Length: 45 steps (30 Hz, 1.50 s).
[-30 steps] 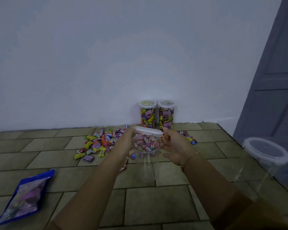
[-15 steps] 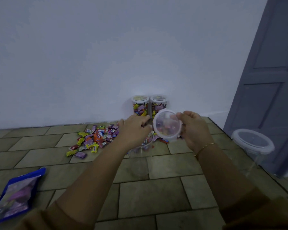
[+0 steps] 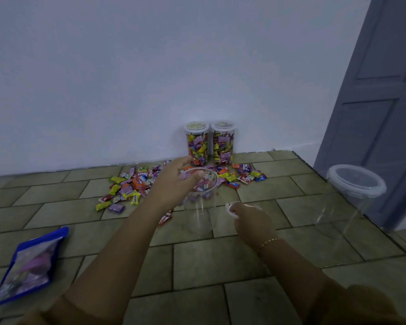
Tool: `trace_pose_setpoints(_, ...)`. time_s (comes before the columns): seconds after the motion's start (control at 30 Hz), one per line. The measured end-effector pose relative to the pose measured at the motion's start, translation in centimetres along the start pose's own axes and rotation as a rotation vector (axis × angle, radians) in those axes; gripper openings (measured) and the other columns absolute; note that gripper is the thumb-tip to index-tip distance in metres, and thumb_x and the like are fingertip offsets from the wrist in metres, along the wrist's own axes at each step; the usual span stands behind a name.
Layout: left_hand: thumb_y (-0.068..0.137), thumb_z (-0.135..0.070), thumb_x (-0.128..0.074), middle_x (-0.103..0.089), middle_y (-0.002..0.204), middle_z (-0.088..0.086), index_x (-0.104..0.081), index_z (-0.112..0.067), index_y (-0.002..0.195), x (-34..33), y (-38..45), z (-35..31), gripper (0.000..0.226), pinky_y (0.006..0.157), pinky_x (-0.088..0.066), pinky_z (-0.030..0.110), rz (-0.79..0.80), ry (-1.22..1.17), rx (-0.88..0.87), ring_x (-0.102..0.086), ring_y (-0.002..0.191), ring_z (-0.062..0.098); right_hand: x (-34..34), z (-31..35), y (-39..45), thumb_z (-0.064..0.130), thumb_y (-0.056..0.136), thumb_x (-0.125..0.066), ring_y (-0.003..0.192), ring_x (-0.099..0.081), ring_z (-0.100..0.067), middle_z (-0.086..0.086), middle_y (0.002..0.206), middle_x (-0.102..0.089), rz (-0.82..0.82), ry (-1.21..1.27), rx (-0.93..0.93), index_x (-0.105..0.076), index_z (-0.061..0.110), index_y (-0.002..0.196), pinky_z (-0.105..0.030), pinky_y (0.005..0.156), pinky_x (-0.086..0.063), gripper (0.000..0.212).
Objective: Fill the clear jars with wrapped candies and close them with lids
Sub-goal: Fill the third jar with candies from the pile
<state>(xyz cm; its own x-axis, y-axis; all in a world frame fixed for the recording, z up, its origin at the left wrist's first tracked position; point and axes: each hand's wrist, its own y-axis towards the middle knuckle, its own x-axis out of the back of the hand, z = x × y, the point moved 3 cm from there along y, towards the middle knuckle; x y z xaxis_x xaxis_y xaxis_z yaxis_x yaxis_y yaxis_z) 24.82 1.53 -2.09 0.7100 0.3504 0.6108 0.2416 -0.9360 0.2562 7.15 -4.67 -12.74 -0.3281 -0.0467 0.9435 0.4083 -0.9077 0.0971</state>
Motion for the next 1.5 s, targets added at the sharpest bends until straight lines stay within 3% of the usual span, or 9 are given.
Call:
trace_pose_setpoints(0.13, 0.093, -0.036, -0.056, -0.042, 0.145, -0.002, -0.045, -0.022, 0.139, 0.7, -0.9, 1.7, 0.049, 0.092, -0.028, 0.02, -0.035, 0.016, 0.02, -0.033, 0.114, -0.001, -0.9, 0.7, -0.6, 0.028, 0.099, -0.039, 0.129, -0.041, -0.022, -0.005, 0.14, -0.046, 0.161, -0.004, -0.056, -0.041, 0.026, 0.138, -0.032, 0.107, -0.032, 0.04)
trace_pose_setpoints(0.33, 0.091, -0.04, -0.057, -0.045, 0.143, 0.001, -0.048, -0.02, 0.136, 1.4, -2.6, 5.4, 0.05, 0.107, -0.037, 0.036, -0.022, -0.025, 0.199, -0.046, 0.126, 0.016, -1.2, 2.8, -1.2, 0.013, 0.098, -0.038, 0.124, -0.048, -0.023, -0.007, 0.135, -0.051, 0.187, -0.225, -0.015, -0.044, 0.017, 0.134, -0.038, 0.101, -0.039, 0.037)
trace_pose_setpoints(0.47, 0.092, -0.034, -0.058, -0.044, 0.143, 0.001, -0.048, -0.018, 0.137, 1.7, -3.6, 7.5, 0.048, 0.094, -0.033, 0.022, -0.031, 0.006, 0.232, -0.043, 0.126, 0.013, -0.6, 6.2, -2.4, 0.01, 0.097, -0.032, 0.118, -0.05, -0.028, -0.013, 0.128, -0.053, 0.159, -0.344, 0.016, -0.051, 0.007, 0.122, -0.039, 0.095, -0.043, 0.031)
trace_pose_setpoints(0.7, 0.086, -0.025, -0.063, -0.045, 0.14, 0.001, -0.051, -0.027, 0.133, 1.9, -4.3, 13.3, 0.049, 0.099, -0.041, 0.03, 0.079, 0.219, 0.354, -0.05, 0.121, 0.018, -1.5, 11.7, -2.4, 0.008, 0.097, -0.038, 0.113, -0.055, -0.029, -0.015, 0.121, -0.059, 0.307, -0.186, 0.156, -0.057, 0.001, 0.116, -0.034, 0.093, -0.043, 0.028)
trace_pose_setpoints(0.87, 0.088, -0.028, -0.06, -0.035, 0.146, 0.004, -0.043, -0.025, 0.139, 2.2, -4.3, 16.3, 0.054, 0.101, -0.036, 0.03, 0.074, 0.403, 0.355, -0.039, 0.13, 0.019, -4.3, 15.4, -0.6, 0.018, 0.095, -0.045, 0.123, -0.045, -0.025, -0.012, 0.133, -0.049, 0.322, 0.034, 0.163, -0.052, 0.007, 0.126, -0.031, 0.098, -0.039, 0.033)
trace_pose_setpoints(1.1, 0.09, -0.047, -0.052, 0.001, 0.159, 0.009, -0.02, -0.025, 0.149, 3.7, -2.8, 19.9, 0.071, 0.118, -0.002, 0.044, -0.023, 0.522, 0.424, 0.008, 0.145, 0.032, -7.7, 17.0, 1.6, 0.055, 0.089, -0.049, 0.146, 0.011, -0.026, -0.007, 0.159, 0.005, 0.244, 0.079, 0.146, -0.004, 0.02, 0.15, -0.037, 0.118, -0.005, 0.084)
trace_pose_setpoints(1.3, 0.086, -0.07, -0.038, 0.009, 0.159, 0.008, -0.005, -0.025, 0.151, 5.0, 0.3, 22.1, 0.086, 0.115, 0.004, 0.051, -0.082, 0.584, 0.527, 0.015, 0.144, 0.036, -9.2, 17.1, 4.1, 0.076, 0.08, -0.034, 0.143, 0.018, -0.033, -0.014, 0.158, 0.01, 0.188, 0.006, 0.126, 0.0, 0.025, 0.15, -0.044, 0.117, 0.001, 0.094)
trace_pose_setpoints(1.4, 0.079, -0.079, -0.034, 0.009, 0.159, 0.006, -0.004, -0.031, 0.151, 5.1, 1.9, 22.9, 0.091, 0.114, 0.005, 0.054, -0.065, 0.571, 0.526, 0.015, 0.144, 0.034, -9.8, 17.1, 5.1, 0.084, 0.062, -0.007, 0.143, 0.018, -0.033, -0.014, 0.157, 0.011, 0.16, 0.018, 0.127, 0.0, 0.03, 0.15, -0.045, 0.117, 0.003, 0.104)
trace_pose_setpoints(1.5, 0.076, -0.082, -0.033, 0.005, 0.16, 0.005, -0.01, -0.036, 0.149, 4.7, 3.1, 23.4, 0.089, 0.115, 0.003, 0.054, -0.064, 0.568, 0.475, 0.011, 0.145, 0.032, -10.5, 17.2, 5.9, 0.08, 0.067, -0.006, 0.144, 0.016, -0.031, -0.012, 0.158, 0.011, 0.178, 0.044, 0.145, -0.001, 0.038, 0.149, -0.043, 0.117, 0.003, 0.092)
